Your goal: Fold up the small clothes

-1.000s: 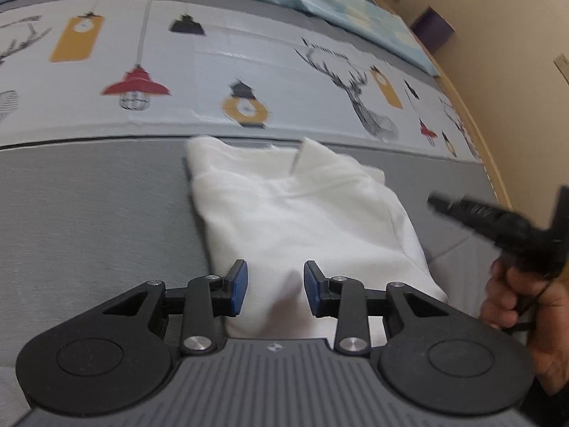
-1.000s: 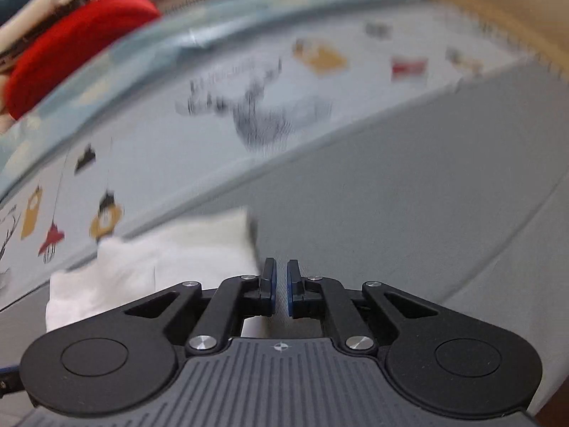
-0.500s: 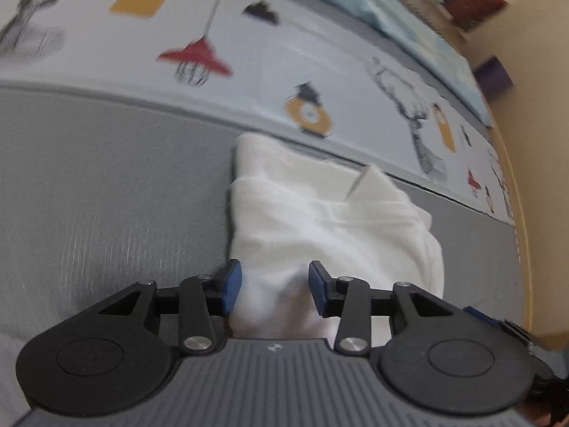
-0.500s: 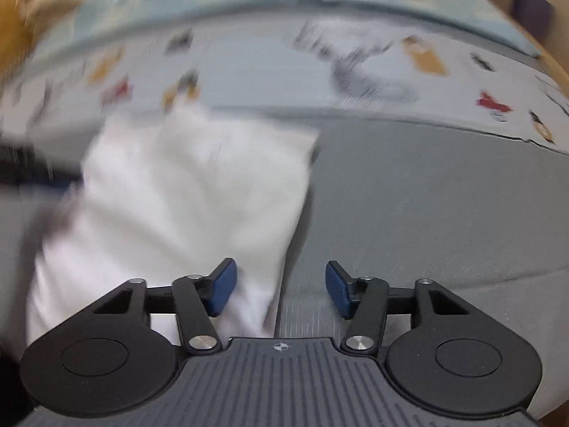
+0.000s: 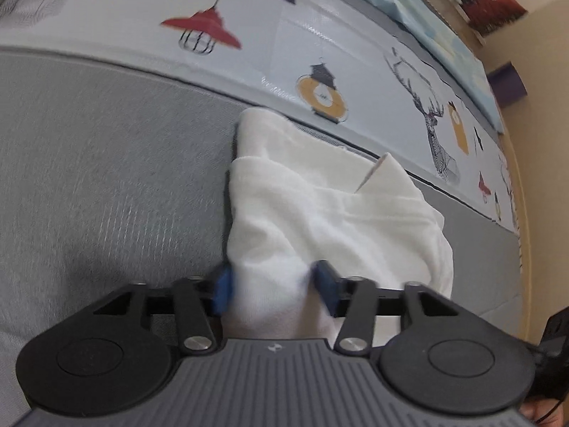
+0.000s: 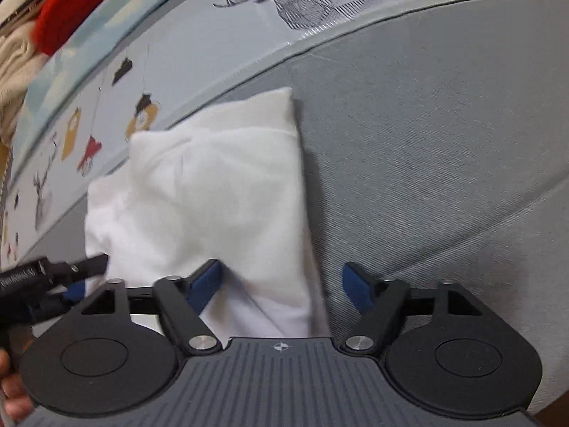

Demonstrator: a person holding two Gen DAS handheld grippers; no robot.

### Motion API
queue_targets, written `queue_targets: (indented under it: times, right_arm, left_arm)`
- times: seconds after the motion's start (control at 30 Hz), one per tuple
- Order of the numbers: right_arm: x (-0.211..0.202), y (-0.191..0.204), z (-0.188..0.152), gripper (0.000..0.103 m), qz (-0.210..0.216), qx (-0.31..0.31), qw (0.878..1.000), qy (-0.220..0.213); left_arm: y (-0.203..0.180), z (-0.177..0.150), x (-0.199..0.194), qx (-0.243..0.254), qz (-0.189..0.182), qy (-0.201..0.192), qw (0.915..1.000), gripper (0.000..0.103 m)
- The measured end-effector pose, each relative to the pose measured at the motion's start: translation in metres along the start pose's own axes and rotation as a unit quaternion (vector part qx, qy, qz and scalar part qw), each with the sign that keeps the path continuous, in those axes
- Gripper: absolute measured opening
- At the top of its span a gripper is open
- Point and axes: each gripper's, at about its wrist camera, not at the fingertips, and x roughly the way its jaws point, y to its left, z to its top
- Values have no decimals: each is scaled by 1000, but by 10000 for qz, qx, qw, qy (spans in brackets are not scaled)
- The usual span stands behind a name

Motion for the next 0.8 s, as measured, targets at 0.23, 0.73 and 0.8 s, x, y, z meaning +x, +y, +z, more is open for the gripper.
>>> queue_targets:
  times: [0.23, 0.73, 0.8]
  right_arm:
    - [-4, 16, 5, 24, 211, -24, 9988, -444]
    - [0, 79, 5, 57, 126, -1024, 9868, -1252]
    - [18, 81, 1, 59, -231, -1060, 9916, -707]
  left_arm:
    - [-20, 14, -40, 663, 164, -1018, 9925, 26]
    - [47, 21, -52, -570, 244, -410, 9972, 58]
    - [57, 16, -34, -627, 334, -27, 9975, 55]
